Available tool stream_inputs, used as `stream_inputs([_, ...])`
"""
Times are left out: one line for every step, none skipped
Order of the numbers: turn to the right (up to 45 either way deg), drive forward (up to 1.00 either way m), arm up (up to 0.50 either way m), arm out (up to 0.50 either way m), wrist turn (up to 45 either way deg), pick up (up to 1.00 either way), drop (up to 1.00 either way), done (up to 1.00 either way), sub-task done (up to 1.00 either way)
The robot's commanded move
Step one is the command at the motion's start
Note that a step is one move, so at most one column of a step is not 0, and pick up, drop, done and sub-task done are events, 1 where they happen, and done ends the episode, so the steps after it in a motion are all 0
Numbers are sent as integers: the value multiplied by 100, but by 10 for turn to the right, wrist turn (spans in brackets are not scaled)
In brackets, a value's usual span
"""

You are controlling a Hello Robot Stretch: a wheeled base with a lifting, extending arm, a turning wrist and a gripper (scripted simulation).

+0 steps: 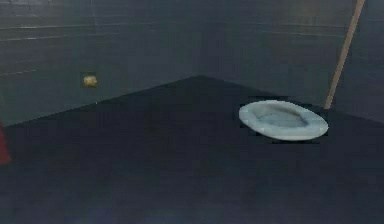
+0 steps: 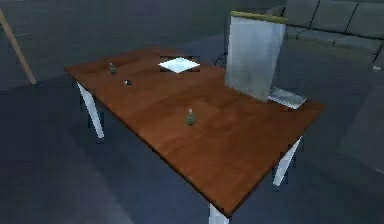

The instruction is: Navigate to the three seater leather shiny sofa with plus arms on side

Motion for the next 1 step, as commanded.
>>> stream_inputs([420, 0, 0, 0, 0, 0, 0, 0, 0])
